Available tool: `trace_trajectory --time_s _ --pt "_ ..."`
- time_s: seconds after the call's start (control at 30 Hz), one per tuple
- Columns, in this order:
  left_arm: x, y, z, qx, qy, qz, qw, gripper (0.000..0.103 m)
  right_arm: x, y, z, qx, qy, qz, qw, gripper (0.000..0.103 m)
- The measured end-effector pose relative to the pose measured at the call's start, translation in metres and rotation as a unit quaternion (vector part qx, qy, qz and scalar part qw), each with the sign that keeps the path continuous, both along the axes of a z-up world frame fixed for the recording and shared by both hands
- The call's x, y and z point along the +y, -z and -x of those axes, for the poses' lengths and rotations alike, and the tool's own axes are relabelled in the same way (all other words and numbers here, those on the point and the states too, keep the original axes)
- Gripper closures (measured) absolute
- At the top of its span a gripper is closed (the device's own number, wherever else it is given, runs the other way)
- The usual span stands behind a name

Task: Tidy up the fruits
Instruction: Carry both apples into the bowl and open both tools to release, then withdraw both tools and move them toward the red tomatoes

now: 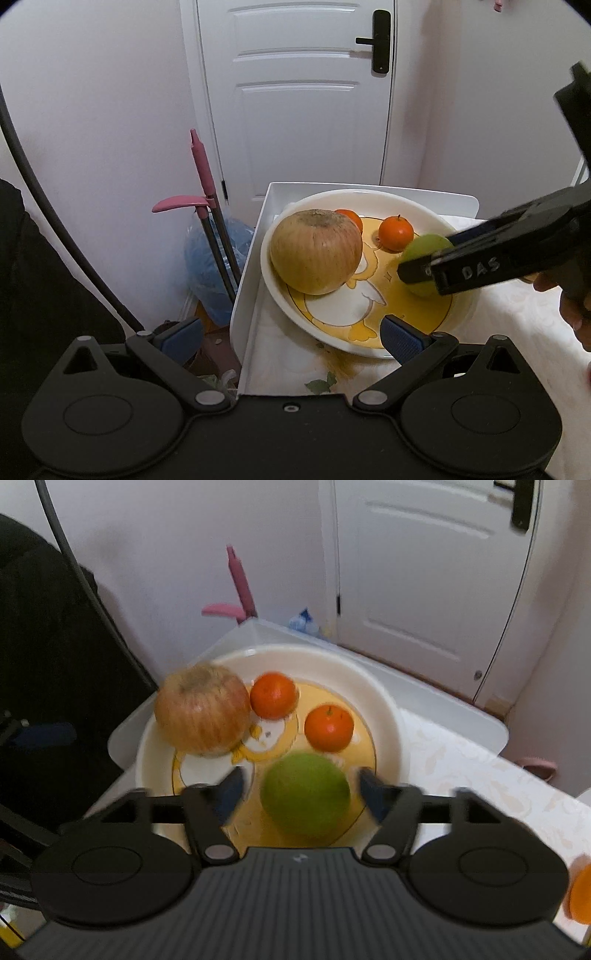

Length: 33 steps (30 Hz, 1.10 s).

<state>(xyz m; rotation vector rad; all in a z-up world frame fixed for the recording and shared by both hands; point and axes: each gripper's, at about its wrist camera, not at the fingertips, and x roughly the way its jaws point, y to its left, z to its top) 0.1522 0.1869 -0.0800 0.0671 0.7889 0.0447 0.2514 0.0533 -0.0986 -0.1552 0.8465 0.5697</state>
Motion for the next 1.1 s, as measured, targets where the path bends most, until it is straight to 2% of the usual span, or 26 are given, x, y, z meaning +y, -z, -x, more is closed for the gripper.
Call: trace_trajectory --time_s 0.07,0.63,0.77,1.1 --pt "0.000 0.000 0.001 0.002 -0.002 0.003 1.0000 0.000 -0.003 -0.007 0.004 -0.016 0.008 -0.003 1.000 0.000" --pt "-0.013 -0.026 0.010 -0.023 0.016 0.006 0.9996 0.000 -0.024 -0.052 0.041 -0.031 0.064 -0.026 0.997 0.000" --pt "-0.019 -0.038 0.012 -0.036 0.019 0.003 0.9992 0.000 -0.038 -0.067 0.054 -0.046 0.086 -0.029 0.995 0.000" --pt "-0.044 -0.056 0.019 -0.054 0.070 0.005 0.9961 0.000 -0.093 -0.087 0.088 -0.059 0.162 -0.019 0.985 0.000"
